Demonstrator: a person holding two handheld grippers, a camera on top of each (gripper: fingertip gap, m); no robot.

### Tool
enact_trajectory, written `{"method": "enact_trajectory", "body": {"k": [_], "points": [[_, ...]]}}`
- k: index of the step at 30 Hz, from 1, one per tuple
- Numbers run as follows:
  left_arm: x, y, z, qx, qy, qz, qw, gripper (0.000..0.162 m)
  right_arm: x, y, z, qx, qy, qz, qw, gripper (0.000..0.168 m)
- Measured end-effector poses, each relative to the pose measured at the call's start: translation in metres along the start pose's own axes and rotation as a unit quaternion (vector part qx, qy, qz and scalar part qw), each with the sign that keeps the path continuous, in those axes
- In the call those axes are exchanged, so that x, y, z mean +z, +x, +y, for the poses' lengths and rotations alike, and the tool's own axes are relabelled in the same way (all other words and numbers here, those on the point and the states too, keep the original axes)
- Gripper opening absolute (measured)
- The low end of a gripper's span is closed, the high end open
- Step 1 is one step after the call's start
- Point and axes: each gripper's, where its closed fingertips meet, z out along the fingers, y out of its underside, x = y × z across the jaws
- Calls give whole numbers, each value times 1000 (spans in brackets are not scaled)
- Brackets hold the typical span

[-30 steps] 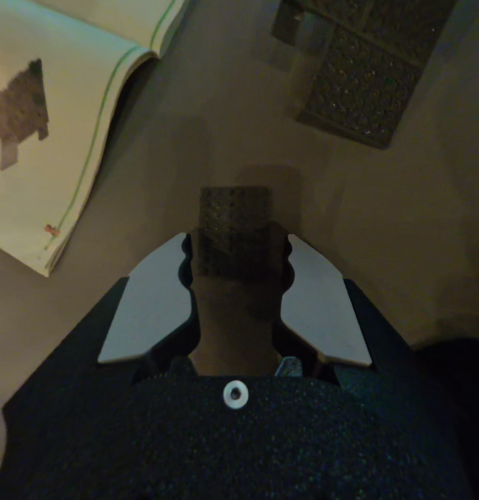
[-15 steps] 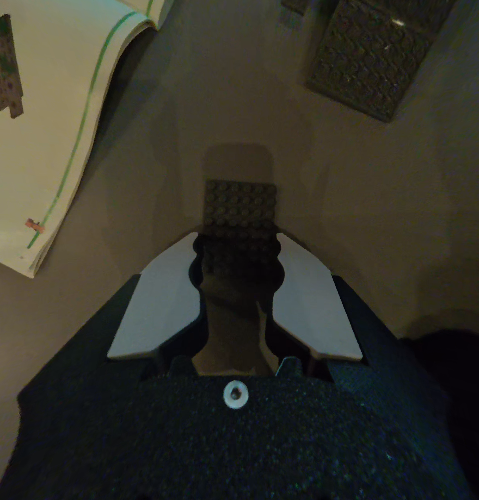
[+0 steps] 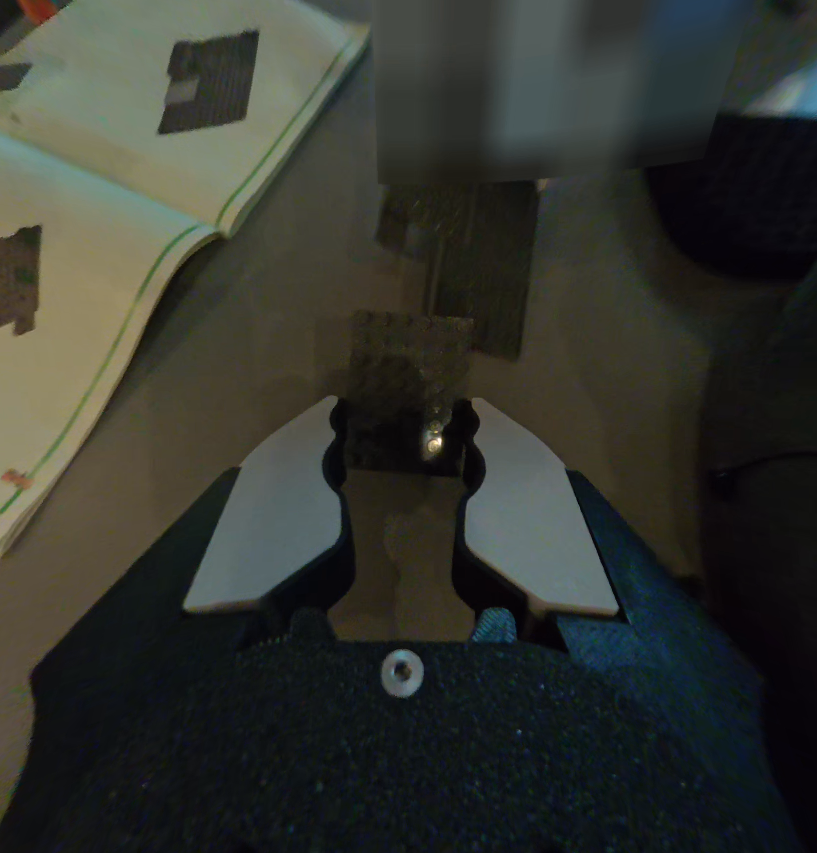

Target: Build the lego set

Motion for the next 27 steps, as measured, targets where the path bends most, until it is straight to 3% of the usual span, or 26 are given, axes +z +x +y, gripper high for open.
{"method": "enact_trajectory", "body": {"k": [5, 12, 15, 17, 20, 25, 27], "points": [[9, 12, -19, -62, 44, 75, 994, 48, 4, 5, -2, -31, 4, 35, 999, 57], [17, 18, -30, -77, 60, 110, 989, 48, -8, 24, 0, -85, -9, 137, 987, 84], [17, 21, -33, -89, 68, 133, 985, 48, -18, 23, -15, -136, 41, 158, 977, 83], [15, 26, -37, -102, 79, 162, 978, 48, -28, 4, -36, -209, 110, 151, 960, 77], [11, 35, -47, -136, 102, 230, 958, 48, -40, -35, -58, -343, 184, 140, 910, 67], [3, 53, -67, -158, 136, 326, 922, 48, -29, -74, -65, -486, 181, 140, 843, 53], [1, 61, -74, -159, 145, 345, 914, 48, -26, -82, -66, -506, 182, 130, 833, 36]]}}
